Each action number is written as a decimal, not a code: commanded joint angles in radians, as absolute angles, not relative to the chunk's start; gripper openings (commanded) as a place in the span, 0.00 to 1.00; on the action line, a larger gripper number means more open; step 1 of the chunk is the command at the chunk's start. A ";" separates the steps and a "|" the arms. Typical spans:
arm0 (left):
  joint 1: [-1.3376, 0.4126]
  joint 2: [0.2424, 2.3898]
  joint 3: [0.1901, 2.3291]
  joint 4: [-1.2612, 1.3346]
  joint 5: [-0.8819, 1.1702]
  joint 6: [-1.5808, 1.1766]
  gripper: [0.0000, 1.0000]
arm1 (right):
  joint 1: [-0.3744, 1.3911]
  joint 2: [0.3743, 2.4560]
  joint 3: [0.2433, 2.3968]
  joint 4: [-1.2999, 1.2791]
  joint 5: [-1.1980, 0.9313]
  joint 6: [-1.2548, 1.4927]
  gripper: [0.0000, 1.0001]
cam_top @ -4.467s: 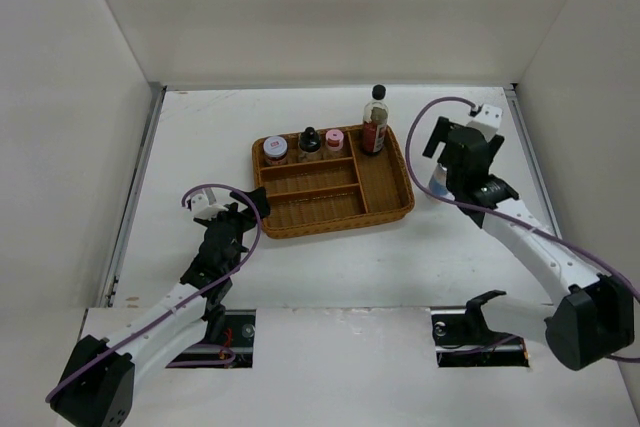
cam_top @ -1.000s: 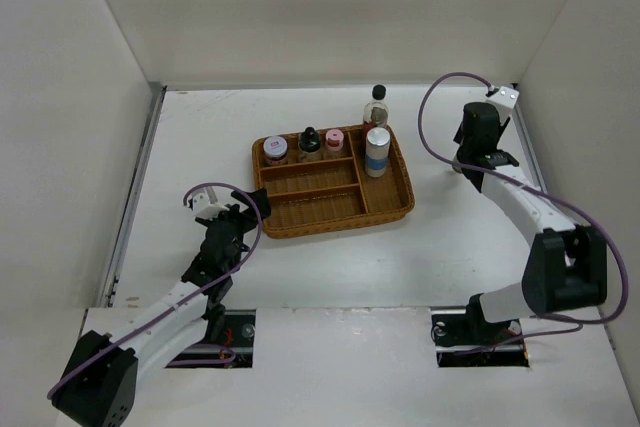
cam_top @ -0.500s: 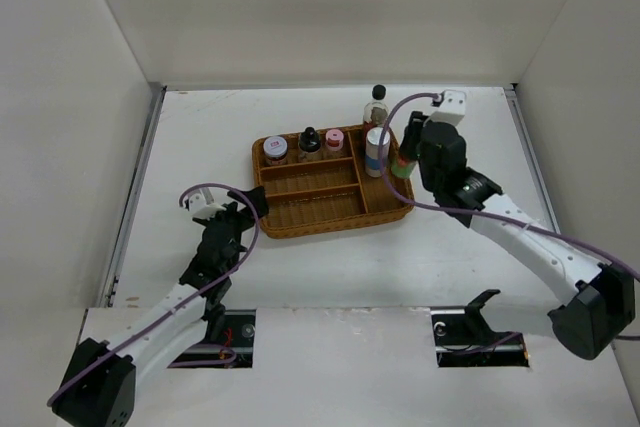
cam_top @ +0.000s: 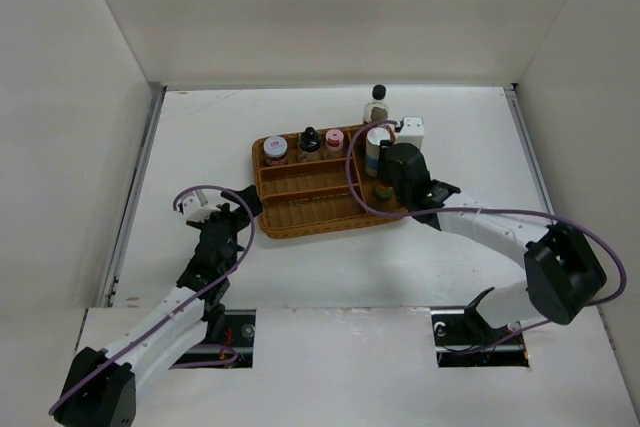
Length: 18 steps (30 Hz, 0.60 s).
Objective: Organize the condiment bottles
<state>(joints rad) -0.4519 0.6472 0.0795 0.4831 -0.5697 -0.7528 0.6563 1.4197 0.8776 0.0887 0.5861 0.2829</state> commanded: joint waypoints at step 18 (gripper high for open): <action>-0.455 0.716 0.123 0.422 -0.663 -0.752 1.00 | 0.691 1.255 0.805 0.247 0.577 0.314 0.90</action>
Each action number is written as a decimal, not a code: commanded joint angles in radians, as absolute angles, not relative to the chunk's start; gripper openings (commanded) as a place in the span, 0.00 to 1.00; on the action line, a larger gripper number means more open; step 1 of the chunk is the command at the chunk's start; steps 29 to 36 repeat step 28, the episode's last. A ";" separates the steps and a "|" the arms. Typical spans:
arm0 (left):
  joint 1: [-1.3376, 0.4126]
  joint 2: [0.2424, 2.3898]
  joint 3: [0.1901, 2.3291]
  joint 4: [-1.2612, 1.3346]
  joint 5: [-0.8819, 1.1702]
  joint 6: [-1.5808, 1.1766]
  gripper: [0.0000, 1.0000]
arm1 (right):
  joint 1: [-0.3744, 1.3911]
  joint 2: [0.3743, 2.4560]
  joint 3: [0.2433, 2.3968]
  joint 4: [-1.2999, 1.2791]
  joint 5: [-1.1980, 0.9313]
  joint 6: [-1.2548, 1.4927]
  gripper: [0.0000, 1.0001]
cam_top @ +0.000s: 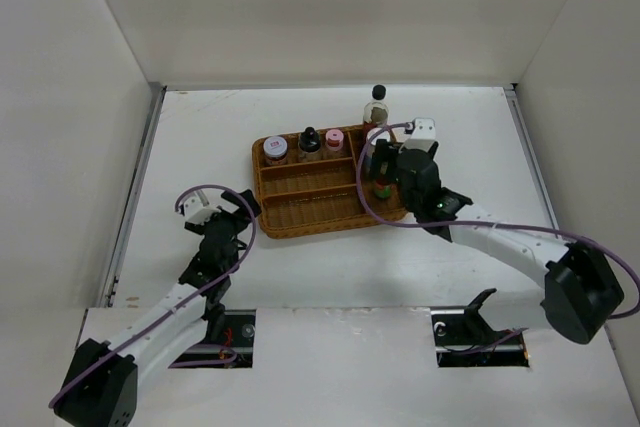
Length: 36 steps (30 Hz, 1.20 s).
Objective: Organize the condiment bottles
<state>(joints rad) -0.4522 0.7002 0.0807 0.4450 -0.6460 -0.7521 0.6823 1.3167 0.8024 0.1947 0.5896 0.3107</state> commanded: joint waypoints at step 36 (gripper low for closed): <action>-0.453 0.540 0.382 -0.116 -0.655 -0.761 1.00 | 0.386 0.779 0.426 0.097 0.674 0.607 1.00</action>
